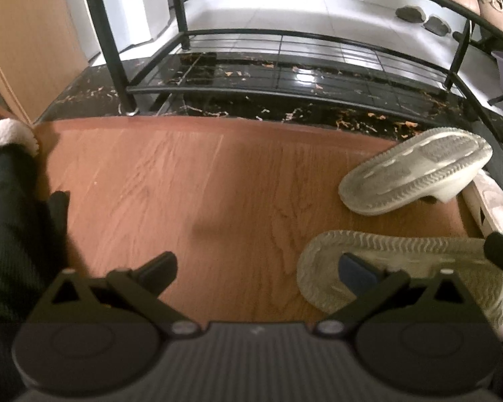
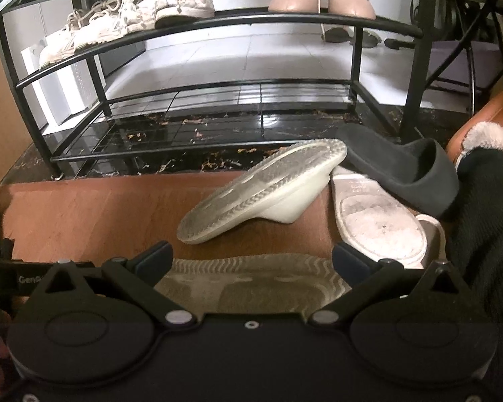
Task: Organize scattered shoes
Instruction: 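Move the left tool toward the cream slippers piled on the bench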
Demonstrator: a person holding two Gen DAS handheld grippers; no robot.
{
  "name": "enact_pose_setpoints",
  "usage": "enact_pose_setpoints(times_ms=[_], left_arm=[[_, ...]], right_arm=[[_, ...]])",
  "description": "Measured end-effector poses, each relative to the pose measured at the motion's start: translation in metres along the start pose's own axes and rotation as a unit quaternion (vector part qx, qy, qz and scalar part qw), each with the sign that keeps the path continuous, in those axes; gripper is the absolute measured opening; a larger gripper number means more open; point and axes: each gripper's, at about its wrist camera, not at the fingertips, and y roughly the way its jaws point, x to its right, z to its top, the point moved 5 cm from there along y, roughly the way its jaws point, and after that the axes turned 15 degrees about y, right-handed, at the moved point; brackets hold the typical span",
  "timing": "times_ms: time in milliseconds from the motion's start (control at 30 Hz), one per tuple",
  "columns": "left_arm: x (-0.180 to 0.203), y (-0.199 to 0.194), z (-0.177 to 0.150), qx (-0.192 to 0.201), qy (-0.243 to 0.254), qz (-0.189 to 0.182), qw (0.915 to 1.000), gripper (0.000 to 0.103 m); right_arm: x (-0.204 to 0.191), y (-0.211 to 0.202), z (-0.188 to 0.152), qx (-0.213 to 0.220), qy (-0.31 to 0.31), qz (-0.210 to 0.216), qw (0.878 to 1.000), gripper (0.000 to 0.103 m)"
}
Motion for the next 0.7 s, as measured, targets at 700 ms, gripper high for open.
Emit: enact_pose_setpoints(times_ms=[700], left_arm=[[0.001,0.013,-0.009,0.007,-0.009,-0.006,0.9999,0.102]], right_arm=[[0.003,0.003,-0.003,0.018,-0.009,0.004,1.0,0.103]])
